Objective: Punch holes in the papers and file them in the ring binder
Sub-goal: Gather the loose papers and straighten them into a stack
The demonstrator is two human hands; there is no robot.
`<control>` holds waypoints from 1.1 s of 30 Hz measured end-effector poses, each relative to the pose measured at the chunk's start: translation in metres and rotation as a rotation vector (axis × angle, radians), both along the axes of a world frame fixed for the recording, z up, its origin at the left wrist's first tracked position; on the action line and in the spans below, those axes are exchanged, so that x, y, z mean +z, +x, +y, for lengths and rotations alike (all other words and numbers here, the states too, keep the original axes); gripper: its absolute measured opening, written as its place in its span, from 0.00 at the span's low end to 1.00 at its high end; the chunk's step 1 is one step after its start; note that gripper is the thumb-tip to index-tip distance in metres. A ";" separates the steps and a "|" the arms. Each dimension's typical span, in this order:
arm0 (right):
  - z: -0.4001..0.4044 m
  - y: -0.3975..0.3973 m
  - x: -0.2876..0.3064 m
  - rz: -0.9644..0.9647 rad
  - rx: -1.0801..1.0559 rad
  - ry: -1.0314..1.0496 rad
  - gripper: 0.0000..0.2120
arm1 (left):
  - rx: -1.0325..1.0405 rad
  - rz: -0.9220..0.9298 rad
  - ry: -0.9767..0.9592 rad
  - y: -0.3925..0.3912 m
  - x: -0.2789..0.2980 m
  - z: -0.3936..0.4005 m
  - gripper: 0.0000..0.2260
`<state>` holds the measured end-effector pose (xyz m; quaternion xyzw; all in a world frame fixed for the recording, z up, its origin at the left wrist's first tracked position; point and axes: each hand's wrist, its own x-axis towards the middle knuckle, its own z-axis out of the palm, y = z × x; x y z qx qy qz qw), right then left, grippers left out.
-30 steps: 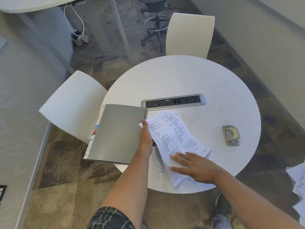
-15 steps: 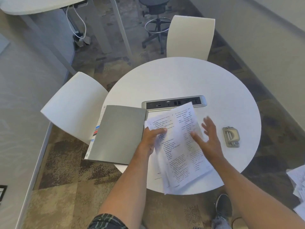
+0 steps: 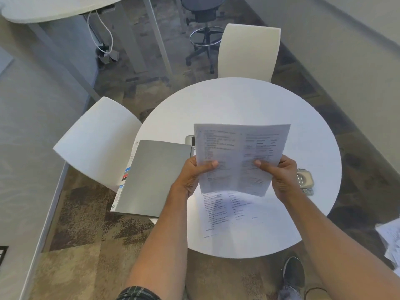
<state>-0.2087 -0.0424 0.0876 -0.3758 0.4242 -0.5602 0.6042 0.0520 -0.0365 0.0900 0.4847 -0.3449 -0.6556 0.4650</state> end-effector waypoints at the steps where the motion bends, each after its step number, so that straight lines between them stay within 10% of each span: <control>1: 0.002 0.000 -0.001 0.022 0.018 -0.007 0.13 | 0.005 -0.032 0.022 0.000 -0.006 0.004 0.32; 10: 0.017 0.001 -0.036 0.342 0.049 0.181 0.06 | 0.127 -0.150 0.230 -0.005 -0.042 0.021 0.07; 21: 0.028 -0.030 -0.077 0.652 -0.054 0.319 0.08 | 0.130 -1.375 0.515 -0.040 -0.100 0.072 0.41; 33: 0.043 -0.041 -0.092 0.798 0.018 0.418 0.09 | 0.129 -1.246 0.633 -0.055 -0.096 0.055 0.27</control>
